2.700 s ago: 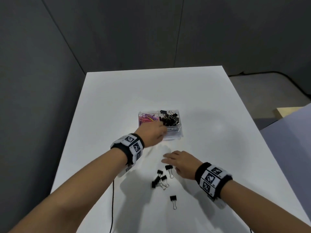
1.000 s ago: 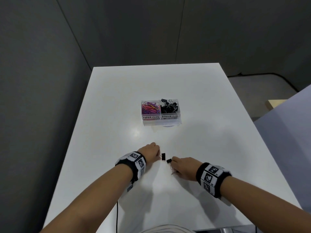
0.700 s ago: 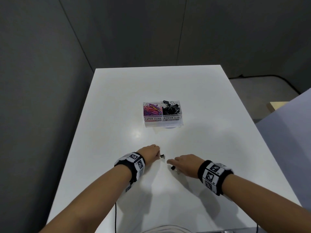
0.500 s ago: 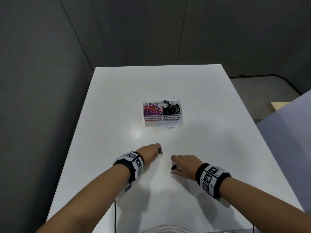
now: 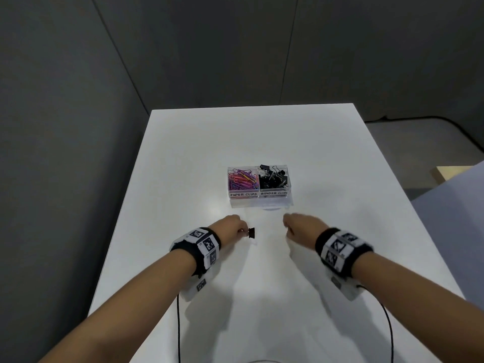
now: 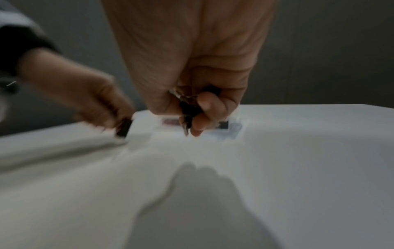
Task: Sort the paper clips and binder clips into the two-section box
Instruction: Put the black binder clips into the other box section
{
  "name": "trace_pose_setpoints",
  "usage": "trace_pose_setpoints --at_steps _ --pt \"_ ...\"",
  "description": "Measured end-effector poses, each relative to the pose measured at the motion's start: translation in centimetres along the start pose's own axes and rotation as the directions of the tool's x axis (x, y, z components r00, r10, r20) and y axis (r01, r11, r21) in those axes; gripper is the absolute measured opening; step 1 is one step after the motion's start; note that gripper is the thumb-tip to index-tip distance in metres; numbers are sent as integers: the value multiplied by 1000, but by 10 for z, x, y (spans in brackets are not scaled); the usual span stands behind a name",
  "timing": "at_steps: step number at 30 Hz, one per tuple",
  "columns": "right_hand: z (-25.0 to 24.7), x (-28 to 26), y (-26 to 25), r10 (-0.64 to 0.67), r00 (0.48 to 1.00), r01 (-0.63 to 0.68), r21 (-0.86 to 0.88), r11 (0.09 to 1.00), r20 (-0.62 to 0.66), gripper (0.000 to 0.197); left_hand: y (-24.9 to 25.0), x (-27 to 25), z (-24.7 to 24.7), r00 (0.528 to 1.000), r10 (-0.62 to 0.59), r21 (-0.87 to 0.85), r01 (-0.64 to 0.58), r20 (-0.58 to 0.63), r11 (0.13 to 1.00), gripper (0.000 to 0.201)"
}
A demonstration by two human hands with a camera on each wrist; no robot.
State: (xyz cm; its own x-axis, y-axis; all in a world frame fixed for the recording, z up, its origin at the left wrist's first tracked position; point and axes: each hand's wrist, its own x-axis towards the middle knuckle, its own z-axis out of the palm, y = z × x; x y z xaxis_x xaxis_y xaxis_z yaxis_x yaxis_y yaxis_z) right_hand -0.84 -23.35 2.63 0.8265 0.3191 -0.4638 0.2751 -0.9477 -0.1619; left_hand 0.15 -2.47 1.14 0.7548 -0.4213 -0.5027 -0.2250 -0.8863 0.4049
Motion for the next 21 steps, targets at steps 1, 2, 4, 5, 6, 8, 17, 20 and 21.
trace_pose_setpoints --at_steps 1,2,4,5,6,8,17,20,21 --pt "-13 9 5 29 998 -27 45 999 -57 21 -1 2 -6 1000 9 2 -9 -8 1000 30" --pt "-27 18 8 56 992 -46 93 995 -111 17 -1 4 -13 1000 20 6 -20 -16 1000 29" --pt "-52 37 14 104 971 -67 169 983 -216 15 -2 10 -24 998 42 2 -42 -40 999 27" --pt "-63 47 16 124 957 -74 192 979 -262 17 -3 13 -28 997 51 -15 -52 -56 999 27" --pt "-71 57 19 141 946 -81 207 975 -292 18 -4 15 -32 995 62 -33 -65 -73 997 26" --pt "-82 78 22 155 942 -90 220 971 -299 21 -5 19 -38 992 83 -54 -89 -98 995 24" --pt "-72 116 7 76 970 -43 145 988 -230 31 -11 35 -59 975 168 -55 -177 -144 983 17" --pt "-71 112 15 86 971 -42 196 980 -224 36 -8 38 -65 971 173 -82 -188 -166 979 16" --pt "-71 110 18 86 973 -44 195 980 -215 36 -6 39 -67 969 177 -79 -193 -171 978 16"
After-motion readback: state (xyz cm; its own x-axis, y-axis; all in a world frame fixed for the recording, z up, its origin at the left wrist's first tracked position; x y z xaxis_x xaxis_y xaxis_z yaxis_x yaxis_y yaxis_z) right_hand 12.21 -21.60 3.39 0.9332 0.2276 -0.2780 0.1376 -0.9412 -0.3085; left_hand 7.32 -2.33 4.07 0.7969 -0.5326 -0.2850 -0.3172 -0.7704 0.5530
